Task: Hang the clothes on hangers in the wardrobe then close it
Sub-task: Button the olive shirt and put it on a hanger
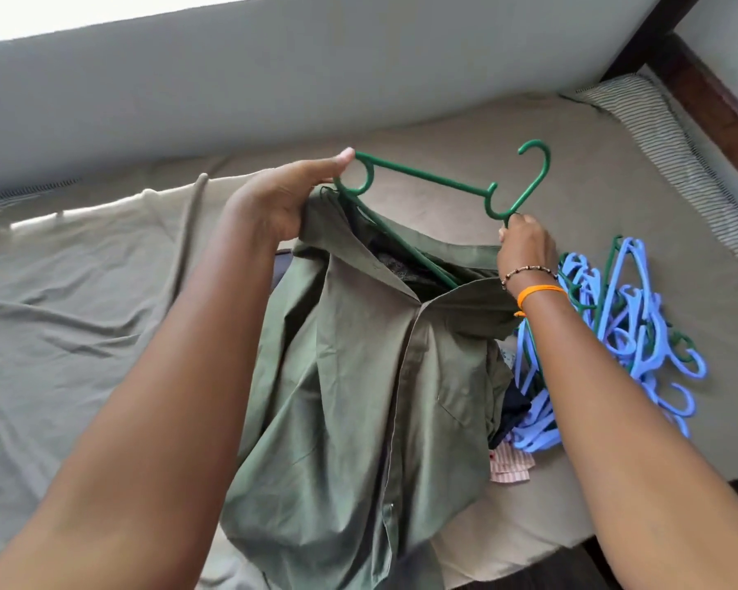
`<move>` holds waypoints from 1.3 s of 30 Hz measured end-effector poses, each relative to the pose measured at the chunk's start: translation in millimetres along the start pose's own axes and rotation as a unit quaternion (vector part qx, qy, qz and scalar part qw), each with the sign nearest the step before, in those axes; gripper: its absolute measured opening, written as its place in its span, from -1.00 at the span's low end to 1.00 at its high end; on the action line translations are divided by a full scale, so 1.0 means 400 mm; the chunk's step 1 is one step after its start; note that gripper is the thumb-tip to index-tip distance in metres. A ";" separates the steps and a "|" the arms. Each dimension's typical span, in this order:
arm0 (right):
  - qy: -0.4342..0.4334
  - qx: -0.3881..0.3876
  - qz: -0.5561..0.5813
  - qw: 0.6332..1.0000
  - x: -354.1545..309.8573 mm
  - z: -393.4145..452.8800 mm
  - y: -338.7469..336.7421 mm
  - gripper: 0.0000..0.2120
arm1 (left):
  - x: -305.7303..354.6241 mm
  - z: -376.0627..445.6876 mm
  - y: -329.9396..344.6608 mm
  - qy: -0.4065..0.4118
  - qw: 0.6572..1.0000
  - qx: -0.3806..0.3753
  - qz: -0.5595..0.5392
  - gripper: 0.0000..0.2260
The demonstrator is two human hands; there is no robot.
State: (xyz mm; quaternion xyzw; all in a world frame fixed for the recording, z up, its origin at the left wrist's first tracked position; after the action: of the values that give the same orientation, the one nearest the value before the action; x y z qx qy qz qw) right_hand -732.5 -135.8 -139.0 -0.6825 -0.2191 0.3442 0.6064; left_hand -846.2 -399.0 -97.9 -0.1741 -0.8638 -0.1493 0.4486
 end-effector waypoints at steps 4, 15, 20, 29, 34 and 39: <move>-0.012 -0.013 -0.038 0.999 0.004 0.002 0.022 -0.77 | -0.013 0.022 -0.021 -0.002 0.998 0.055 -0.003 -0.79; -0.043 -0.068 -0.088 0.993 -0.101 0.009 0.096 -0.73 | -0.006 0.071 0.069 0.188 0.943 0.129 0.242 -0.61; -0.016 -0.051 0.054 0.997 -0.079 -0.038 0.123 -0.60 | -0.155 0.006 0.105 0.161 0.914 0.154 0.339 -0.67; 0.100 -0.275 0.138 0.946 -0.057 -0.273 0.266 -0.49 | -0.462 -0.145 0.278 0.054 0.790 -0.081 0.605 -0.74; 0.108 -0.370 0.138 0.913 -0.036 -0.354 0.268 -0.60 | -0.487 -0.233 0.257 0.053 0.701 -0.195 0.684 -0.76; 0.188 -0.310 0.235 0.902 -0.012 -0.426 0.259 -0.80 | -0.586 -0.339 0.223 -0.048 0.635 -0.291 0.714 -0.70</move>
State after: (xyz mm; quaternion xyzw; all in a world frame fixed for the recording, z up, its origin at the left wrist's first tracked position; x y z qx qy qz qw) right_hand -622.6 -271.9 -234.9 -0.9195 -0.0305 0.2569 0.2959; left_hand -583.2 -414.3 -207.8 -0.8652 -0.4020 -0.0169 0.2992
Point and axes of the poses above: each hand's wrist, its own z-axis towards the middle knuckle, its own y-axis out of the palm, x = y × z, the point moved 6 cm from there along z, towards the middle knuckle, and after that the axes turned 9 degrees about y, right-handed, at the moved point
